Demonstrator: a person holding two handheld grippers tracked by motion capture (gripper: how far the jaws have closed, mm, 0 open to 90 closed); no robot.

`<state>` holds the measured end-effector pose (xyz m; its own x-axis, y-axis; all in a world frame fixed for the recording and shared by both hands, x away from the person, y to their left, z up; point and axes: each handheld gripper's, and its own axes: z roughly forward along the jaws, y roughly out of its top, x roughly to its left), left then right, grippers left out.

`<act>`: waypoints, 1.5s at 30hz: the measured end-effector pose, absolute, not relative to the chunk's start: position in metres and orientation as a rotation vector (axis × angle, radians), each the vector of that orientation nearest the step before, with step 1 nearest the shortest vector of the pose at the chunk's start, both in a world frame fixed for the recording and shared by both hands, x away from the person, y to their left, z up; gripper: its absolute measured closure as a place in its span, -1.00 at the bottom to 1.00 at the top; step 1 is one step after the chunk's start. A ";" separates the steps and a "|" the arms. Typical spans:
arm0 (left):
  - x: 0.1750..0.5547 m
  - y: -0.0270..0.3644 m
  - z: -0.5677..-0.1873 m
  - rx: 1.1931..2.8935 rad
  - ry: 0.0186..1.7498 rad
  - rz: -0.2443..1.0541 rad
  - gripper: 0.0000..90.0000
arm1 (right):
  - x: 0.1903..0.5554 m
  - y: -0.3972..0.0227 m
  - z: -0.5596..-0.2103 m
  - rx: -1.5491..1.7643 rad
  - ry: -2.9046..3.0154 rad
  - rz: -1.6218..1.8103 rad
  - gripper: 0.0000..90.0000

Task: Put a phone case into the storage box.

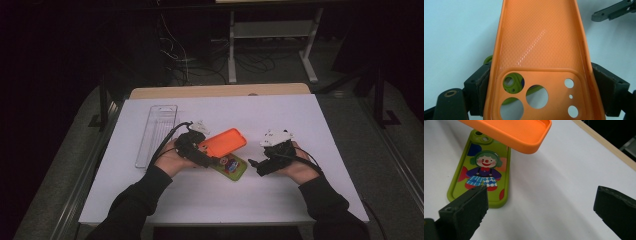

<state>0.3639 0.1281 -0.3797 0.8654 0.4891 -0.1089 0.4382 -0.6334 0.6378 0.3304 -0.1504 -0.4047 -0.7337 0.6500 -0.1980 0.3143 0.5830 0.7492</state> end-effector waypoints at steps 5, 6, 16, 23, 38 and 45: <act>0.364 0.128 -0.381 2.356 0.665 0.092 -0.64 | 0.327 -0.146 -0.405 0.668 2.347 0.945 -1.00; 0.364 0.127 -0.381 2.354 0.668 0.089 -0.64 | 0.327 -0.145 -0.406 0.641 2.352 0.935 -1.00; 0.364 0.127 -0.381 2.361 0.660 0.093 -0.64 | 0.320 -0.135 -0.408 0.487 2.300 0.811 -1.00; 0.365 0.128 -0.381 2.369 0.652 0.096 -0.64 | 0.318 -0.132 -0.409 0.385 2.254 0.727 -1.00; 0.363 0.126 -0.382 2.335 0.678 0.086 -0.64 | 0.312 -0.124 -0.413 0.143 2.160 0.532 -1.00; 0.364 0.126 -0.382 2.361 0.666 0.081 -0.64 | 0.308 -0.117 -0.413 0.087 2.138 0.498 -1.00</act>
<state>0.3637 0.1256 -0.3817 0.8674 0.4838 -0.1161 0.4422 -0.6425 0.6258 0.3077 -0.1168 -0.4130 -0.5837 0.2448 -0.7742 -0.1223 0.9161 0.3819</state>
